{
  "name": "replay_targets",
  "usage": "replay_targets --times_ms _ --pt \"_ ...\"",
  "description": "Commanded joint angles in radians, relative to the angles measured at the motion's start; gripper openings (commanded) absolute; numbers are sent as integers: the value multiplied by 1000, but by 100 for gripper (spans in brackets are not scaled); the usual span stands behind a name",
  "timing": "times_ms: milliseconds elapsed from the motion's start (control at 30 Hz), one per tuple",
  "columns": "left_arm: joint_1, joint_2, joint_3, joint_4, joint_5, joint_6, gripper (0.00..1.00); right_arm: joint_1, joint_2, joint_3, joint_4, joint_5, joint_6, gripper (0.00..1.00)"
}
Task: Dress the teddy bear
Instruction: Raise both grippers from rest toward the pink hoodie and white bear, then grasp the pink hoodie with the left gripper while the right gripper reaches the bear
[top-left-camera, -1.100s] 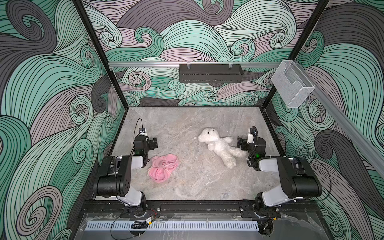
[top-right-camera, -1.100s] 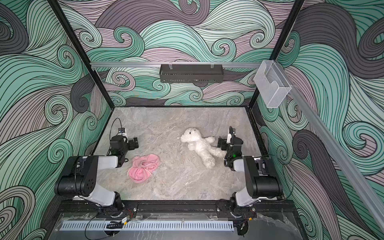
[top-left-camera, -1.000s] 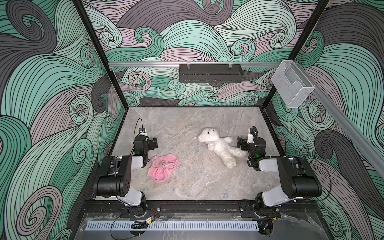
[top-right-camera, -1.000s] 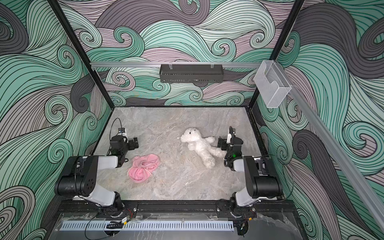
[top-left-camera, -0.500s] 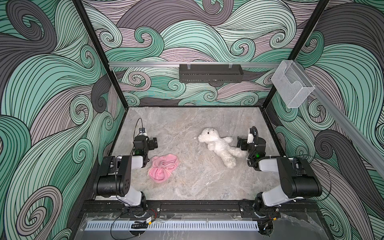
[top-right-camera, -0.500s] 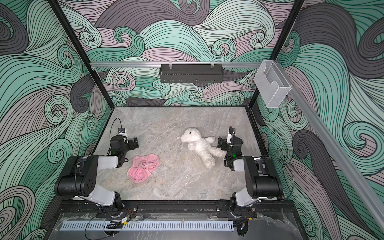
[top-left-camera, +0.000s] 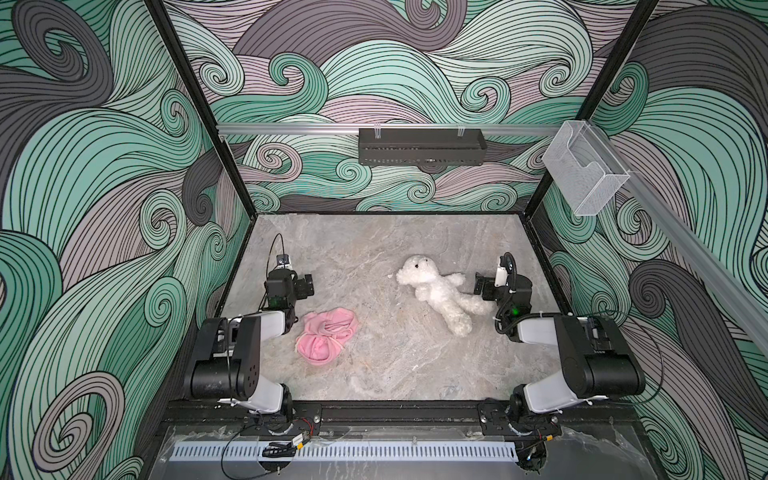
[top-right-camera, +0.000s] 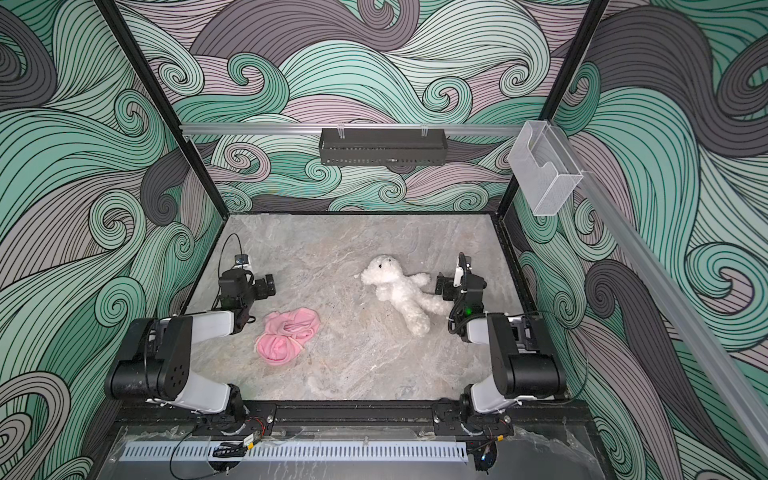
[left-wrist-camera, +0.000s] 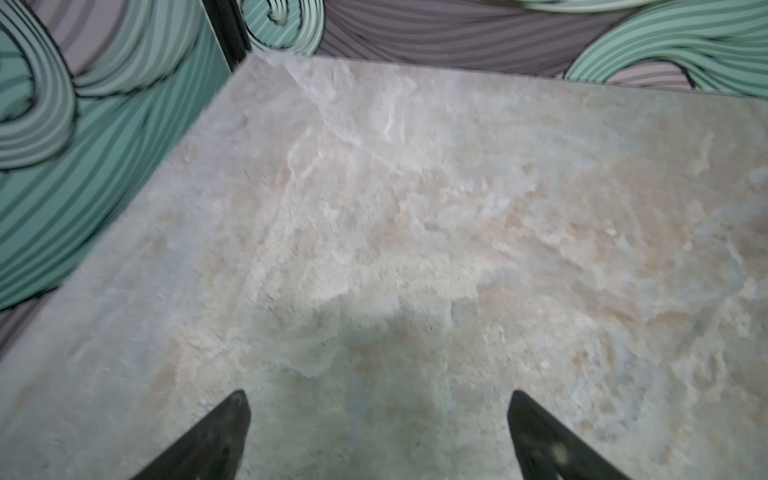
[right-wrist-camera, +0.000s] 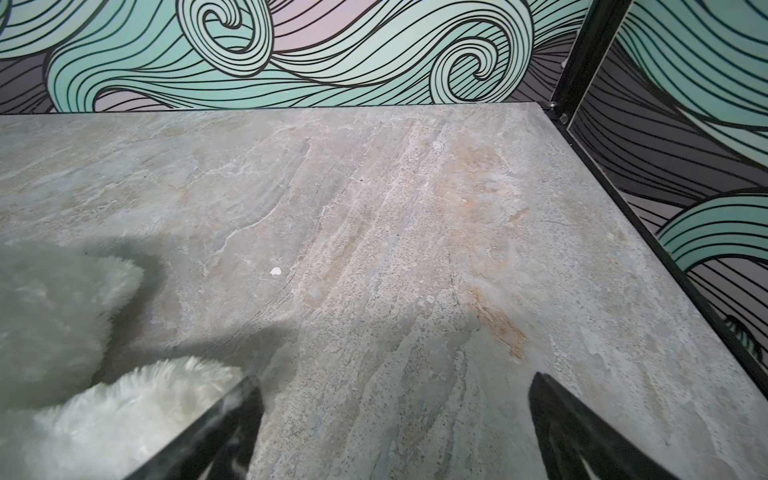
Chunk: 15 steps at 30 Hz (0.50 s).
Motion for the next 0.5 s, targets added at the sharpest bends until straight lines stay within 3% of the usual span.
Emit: replay_targets --times_ms 0,67,133,200,267,333,467 --pt "7 -109 138 -278 -140 -142 97 8 -158 25 -155 171 61 100" --pt "7 -143 187 -410 -168 -290 97 2 -294 37 -293 315 174 100" --pt "7 -179 219 -484 -65 -401 95 -8 -438 31 -422 380 328 100" --pt "3 -204 209 -464 120 -505 93 -9 -544 22 -465 262 393 99" --pt "-31 -206 183 -391 312 -576 89 20 -584 39 -487 61 431 92" --pt "-106 -203 205 -455 346 -616 88 123 -539 122 -625 -16 429 90" --pt "-343 -185 293 -637 331 -564 84 320 -388 276 -847 -72 352 89"
